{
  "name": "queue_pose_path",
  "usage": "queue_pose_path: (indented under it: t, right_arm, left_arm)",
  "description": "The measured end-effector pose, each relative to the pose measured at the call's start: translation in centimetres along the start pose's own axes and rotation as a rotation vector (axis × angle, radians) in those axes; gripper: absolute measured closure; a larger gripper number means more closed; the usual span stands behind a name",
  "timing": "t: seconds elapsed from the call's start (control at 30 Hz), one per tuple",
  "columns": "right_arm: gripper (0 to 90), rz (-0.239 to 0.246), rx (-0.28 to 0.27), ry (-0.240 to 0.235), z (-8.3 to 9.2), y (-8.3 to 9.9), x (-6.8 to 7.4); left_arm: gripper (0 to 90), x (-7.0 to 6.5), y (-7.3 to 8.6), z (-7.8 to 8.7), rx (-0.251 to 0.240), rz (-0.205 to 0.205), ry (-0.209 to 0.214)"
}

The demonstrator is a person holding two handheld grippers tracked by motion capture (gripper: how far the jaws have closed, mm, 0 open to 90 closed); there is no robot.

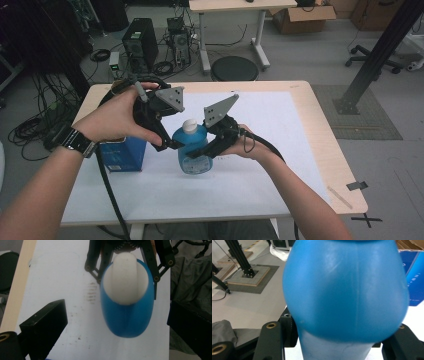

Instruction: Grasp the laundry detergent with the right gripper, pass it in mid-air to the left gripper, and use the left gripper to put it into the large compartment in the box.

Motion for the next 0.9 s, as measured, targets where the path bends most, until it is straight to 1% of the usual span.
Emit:
queue_pose_path:
  t: [0.17, 0.3, 0.5, 0.6, 0.77, 0.8, 0.9]
  right_arm:
    - [42.7, 0.01, 0.01, -0.009, -0.6, -0.5, 0.2]
    - [42.7, 0.019, 0.021, -0.01, -0.9, -0.7, 0.3]
    - [42.8, 0.023, 0.028, -0.01, -0.9, -0.9, 0.4]
    - [42.8, 0.031, 0.034, -0.011, -0.9, -0.9, 0.5]
    - [42.8, 0.031, 0.037, -0.01, -0.9, -0.9, 0.5]
    - [42.8, 0.032, 0.042, -0.009, -0.9, -0.9, 0.6]
    - [42.8, 0.035, 0.045, -0.006, -0.9, -0.8, 0.6]
  left_arm:
    - [3.6, -0.1, -0.4, -0.5, 0.025, -0.002, 0.011]
    - [3.6, -0.2, -0.6, -1.3, 0.061, -0.006, 0.022]
    - [3.8, -0.1, -0.7, -2.1, 0.092, -0.002, 0.039]
    - [5.0, -0.1, -0.7, -2.4, 0.095, -0.004, 0.041]
    - [8.4, 0.0, -0.9, -2.7, 0.095, 0.005, 0.053]
    - [10.5, 0.0, -1.0, -2.8, 0.098, 0.004, 0.058]
    - [11.8, 0.0, -1.1, -2.8, 0.1, 0.004, 0.062]
Point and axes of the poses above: each handheld gripper's, and its own axes: z roughly backward along the jaws, y roughly out of its underside, x roughly to its left, the point moved 1 cm from there along -z, roughly forward along the jaws, and after that the axes turned 8 degrees about y, right-handed, at the moved point
